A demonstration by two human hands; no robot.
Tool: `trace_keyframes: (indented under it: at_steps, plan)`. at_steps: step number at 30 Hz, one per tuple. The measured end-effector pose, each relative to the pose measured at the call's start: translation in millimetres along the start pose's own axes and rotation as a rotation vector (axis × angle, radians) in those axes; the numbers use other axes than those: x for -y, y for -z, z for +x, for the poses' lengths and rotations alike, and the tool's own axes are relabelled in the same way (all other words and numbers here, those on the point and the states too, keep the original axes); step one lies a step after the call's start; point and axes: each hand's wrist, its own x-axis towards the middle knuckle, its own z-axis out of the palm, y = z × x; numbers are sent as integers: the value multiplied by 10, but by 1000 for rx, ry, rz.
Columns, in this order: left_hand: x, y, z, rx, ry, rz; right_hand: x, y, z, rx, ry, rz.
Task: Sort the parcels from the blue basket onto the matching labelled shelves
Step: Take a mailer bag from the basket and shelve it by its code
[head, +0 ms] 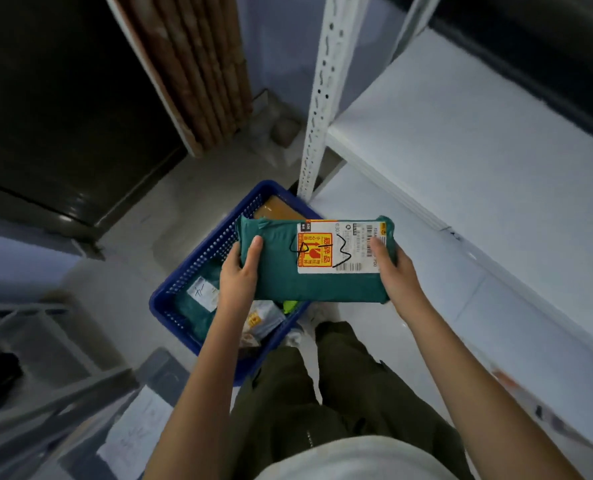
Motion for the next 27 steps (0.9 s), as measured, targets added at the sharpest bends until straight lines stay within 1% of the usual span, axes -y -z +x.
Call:
trace_keyframes:
  at_steps: [3,6,8,12,18,22,27]
  plan:
    - [-212,-114,12,104,-61,59,-84,83,-277,-148,-30,95]
    - [-347,-356,-3,240,-133,146,-191,224,-566,-309,-59,181]
    - [-400,-605,-69,348,-163,203,-264,391,-744,-420,-96,239]
    - [-431,-1200,-320,571,-157,310,-469,802,-1099,-633,-186,360]
    - [-303,-2045,-896,890,-266,512,-967,1297,-1757,-925,-243,523]
    - [-106,-2467,-1315,1037,-355,638,-1297,1511,-2145,-1035,-259,617]
    - [143,-2790,-1833,1127,-386,697,-1689,1781,-2522,-1106,-259,688]
